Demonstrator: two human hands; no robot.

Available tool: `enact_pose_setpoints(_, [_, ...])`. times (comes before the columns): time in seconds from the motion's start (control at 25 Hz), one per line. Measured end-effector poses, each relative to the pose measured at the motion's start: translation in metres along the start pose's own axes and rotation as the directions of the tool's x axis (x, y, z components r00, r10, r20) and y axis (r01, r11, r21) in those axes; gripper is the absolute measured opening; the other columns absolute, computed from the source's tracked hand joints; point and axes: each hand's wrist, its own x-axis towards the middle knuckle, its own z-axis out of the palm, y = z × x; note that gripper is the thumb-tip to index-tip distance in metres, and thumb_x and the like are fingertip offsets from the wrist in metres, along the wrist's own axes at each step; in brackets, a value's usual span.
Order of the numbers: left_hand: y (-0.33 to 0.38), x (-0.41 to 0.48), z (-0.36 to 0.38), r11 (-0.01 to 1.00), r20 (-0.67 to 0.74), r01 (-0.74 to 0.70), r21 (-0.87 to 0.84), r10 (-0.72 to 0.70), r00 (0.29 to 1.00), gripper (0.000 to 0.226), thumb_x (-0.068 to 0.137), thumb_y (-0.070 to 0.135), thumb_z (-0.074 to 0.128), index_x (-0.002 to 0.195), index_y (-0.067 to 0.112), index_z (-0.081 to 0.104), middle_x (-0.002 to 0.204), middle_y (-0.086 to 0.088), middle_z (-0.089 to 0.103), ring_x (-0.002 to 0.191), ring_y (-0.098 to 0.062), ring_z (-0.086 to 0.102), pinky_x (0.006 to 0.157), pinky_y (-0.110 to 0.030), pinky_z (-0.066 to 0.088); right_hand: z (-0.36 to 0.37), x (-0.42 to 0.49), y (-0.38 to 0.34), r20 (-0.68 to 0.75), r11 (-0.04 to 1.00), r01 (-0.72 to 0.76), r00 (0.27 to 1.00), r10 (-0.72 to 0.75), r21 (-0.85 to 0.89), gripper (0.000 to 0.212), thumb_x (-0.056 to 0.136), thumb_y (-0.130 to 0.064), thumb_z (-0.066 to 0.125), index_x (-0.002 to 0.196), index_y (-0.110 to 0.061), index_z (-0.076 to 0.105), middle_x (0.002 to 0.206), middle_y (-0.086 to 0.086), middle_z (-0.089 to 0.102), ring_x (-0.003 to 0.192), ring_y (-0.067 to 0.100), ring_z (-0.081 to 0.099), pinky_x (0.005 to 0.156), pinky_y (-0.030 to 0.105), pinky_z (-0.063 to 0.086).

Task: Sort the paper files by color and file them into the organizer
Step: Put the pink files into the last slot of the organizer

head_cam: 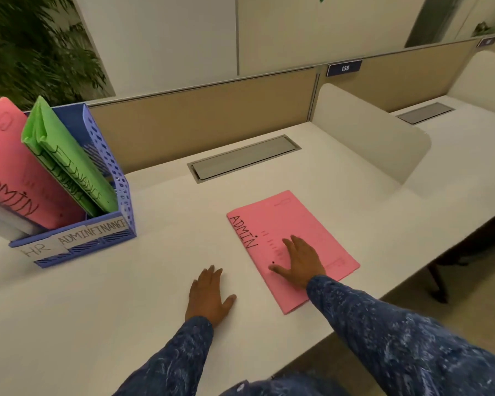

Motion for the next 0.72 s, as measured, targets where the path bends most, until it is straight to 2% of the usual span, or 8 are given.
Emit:
enact_pose_setpoints(0.24, [0.057,0.039,0.004,0.999,0.106,-0.053,-0.006,0.053,0.993,0.082,0.089,0.052,0.055,0.154,0.018,0.016,0.162,-0.003,0.018,0.149,-0.020,0.017,0.122,-0.041,0.015,-0.027,0.017,0.064,0.011,0.981,-0.190,0.982,0.189,0.051,0.104,0.076,-0.076,0.056,0.153,-0.018,0.016,0.161,0.015,0.017,0.148,0.030,0.018,0.120,0.046,0.021])
enact_pose_setpoints(0.4, [0.090,0.051,0.015,0.990,0.104,0.030,-0.137,-0.015,0.994,0.088,0.085,0.055,0.060,0.152,0.015,0.020,0.158,-0.005,0.028,0.145,-0.022,0.028,0.119,-0.044,0.025,-0.033,0.023,0.087,0.057,0.959,-0.276,0.960,0.273,0.063,0.106,0.072,-0.077,0.059,0.150,-0.016,0.020,0.146,0.014,0.040,0.135,0.031,0.039,0.112,0.046,0.033])
enact_pose_setpoints(0.52, [0.113,0.055,0.020,0.945,0.052,0.099,-0.311,-0.087,0.995,0.087,0.082,0.049,0.067,0.149,0.013,0.026,0.152,-0.006,0.037,0.138,-0.025,0.039,0.114,-0.046,0.034,-0.032,0.025,0.094,0.061,0.954,-0.274,0.961,0.269,0.120,0.104,0.071,-0.075,0.063,0.148,-0.016,0.026,0.141,0.011,0.046,0.130,0.028,0.045,0.110,0.044,0.038])
enact_pose_setpoints(0.6, [0.124,0.060,0.019,0.854,0.026,0.185,-0.487,-0.198,0.980,0.084,0.080,0.042,0.072,0.147,0.013,0.030,0.148,-0.008,0.044,0.133,-0.028,0.045,0.110,-0.047,0.039,-0.031,0.026,0.096,0.039,0.945,-0.274,0.962,0.272,0.176,0.101,0.071,-0.074,0.064,0.147,-0.017,0.030,0.141,0.011,0.046,0.129,0.029,0.045,0.108,0.044,0.039])
enact_pose_setpoints(0.64, [0.128,0.064,0.017,0.772,0.040,0.233,-0.591,-0.260,0.965,0.082,0.080,0.039,0.074,0.145,0.014,0.031,0.145,-0.009,0.047,0.129,-0.029,0.049,0.108,-0.046,0.042,-0.031,0.027,0.096,0.034,0.940,-0.278,0.960,0.277,0.196,0.100,0.071,-0.074,0.064,0.147,-0.018,0.031,0.141,0.011,0.046,0.129,0.029,0.045,0.108,0.044,0.039])
enact_pose_setpoints(0.72, [0.134,0.069,0.012,0.537,0.115,0.307,-0.786,-0.361,0.925,0.080,0.080,0.033,0.076,0.143,0.014,0.032,0.138,-0.010,0.055,0.115,-0.026,0.057,0.101,-0.041,0.047,-0.032,0.029,0.098,0.041,0.933,-0.284,0.959,0.282,0.220,0.099,0.070,-0.074,0.064,0.146,-0.020,0.033,0.139,0.011,0.046,0.128,0.029,0.044,0.107,0.045,0.039])
